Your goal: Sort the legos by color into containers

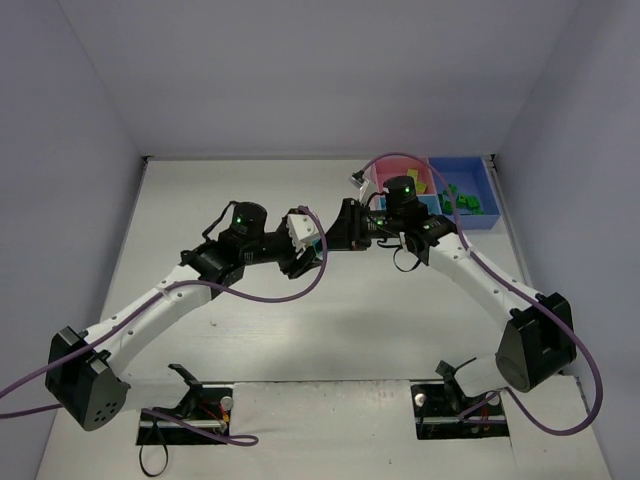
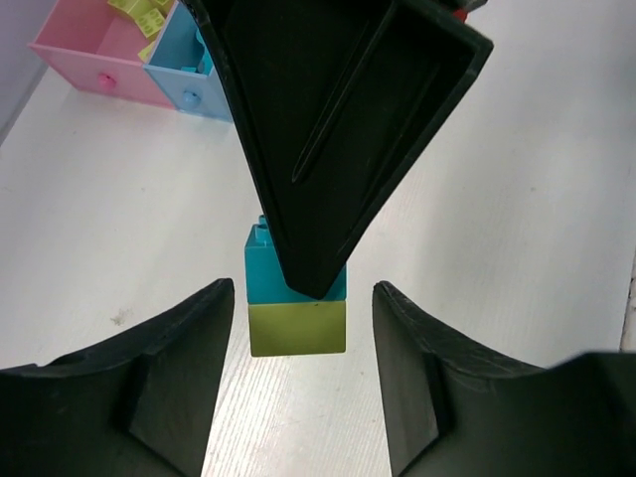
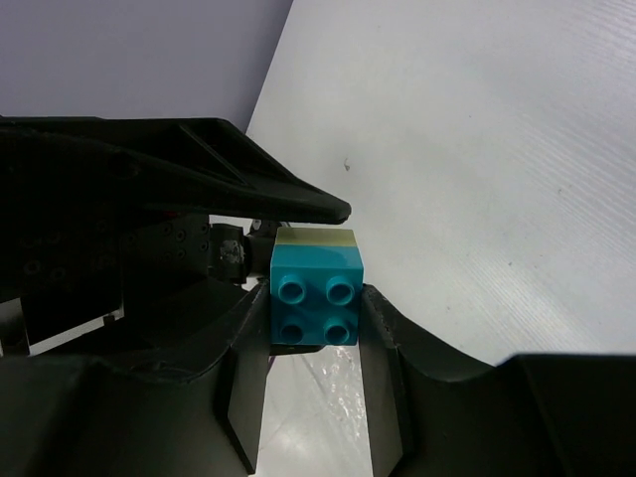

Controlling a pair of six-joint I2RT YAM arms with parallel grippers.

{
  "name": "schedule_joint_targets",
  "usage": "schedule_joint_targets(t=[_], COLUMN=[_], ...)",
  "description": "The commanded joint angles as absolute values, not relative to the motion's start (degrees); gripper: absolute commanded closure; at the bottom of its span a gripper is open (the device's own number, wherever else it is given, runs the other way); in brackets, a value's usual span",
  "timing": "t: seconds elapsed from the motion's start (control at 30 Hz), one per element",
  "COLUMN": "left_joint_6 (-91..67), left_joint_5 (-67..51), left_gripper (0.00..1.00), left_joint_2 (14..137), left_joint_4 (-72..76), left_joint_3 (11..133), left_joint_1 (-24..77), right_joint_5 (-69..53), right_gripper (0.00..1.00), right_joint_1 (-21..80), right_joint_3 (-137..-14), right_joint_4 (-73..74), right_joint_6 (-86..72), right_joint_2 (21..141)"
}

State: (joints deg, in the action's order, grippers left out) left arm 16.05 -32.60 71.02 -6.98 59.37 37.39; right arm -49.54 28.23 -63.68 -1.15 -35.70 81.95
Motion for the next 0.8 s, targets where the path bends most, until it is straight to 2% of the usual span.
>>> schedule_joint_targets(t=[0.0, 0.3, 0.47, 0.5, 0.53, 0.6, 0.63, 0.67, 0.77], left_joint_6=[18.1, 18.6, 17.9, 17.8, 17.3, 16.9, 16.7, 16.5, 16.3], left_joint_5=[-32.3, -32.6, -32.2, -32.4, -32.3, -32.2, -32.0, -31.9, -31.6], left_gripper=[0.47, 0.50, 0.64, 0.69, 0.80, 0.88, 0.97, 1.00, 1.00], left_joint_2=[68.8, 70.2, 72.0, 72.2, 72.3, 72.6, 72.8, 73.1, 73.2], left_joint_4=[-5.9, -6.1, -5.5, -5.4, -5.0, -4.0, -3.9, -4.0, -4.0], left_joint_3=[59.9, 60.3, 61.0, 61.3, 61.3, 61.0, 61.0, 61.0, 60.1], left_joint_1=[36.9, 36.2, 36.2, 36.3, 36.2, 36.2, 36.2, 36.2, 36.2], right_joint_5=[-50.8, -51.5, -51.5, -51.5, -51.5, -51.5, -51.3, -51.0, -50.9], right_gripper=[1.00, 1.00, 1.00, 1.00, 1.00, 1.00, 1.00, 1.00, 1.00], right_joint_1=[28.7, 28.7, 28.7, 28.7, 28.7, 28.7, 28.7, 28.5, 27.1], right_joint_3=[-64.4, -65.1, -64.9, -64.9, -64.9, -64.9, -64.9, -64.9, -65.0], right_joint_4=[-4.5, -4.6, -4.6, -4.6, -4.6, -4.6, -4.5, -4.5, -4.2], right_joint_6=[-34.8, -34.9, -35.0, -35.0, -35.0, -34.8, -34.6, -34.5, -34.0], right_joint_2=[80.3, 81.1, 81.4, 81.3, 81.2, 81.3, 81.2, 81.2, 81.2])
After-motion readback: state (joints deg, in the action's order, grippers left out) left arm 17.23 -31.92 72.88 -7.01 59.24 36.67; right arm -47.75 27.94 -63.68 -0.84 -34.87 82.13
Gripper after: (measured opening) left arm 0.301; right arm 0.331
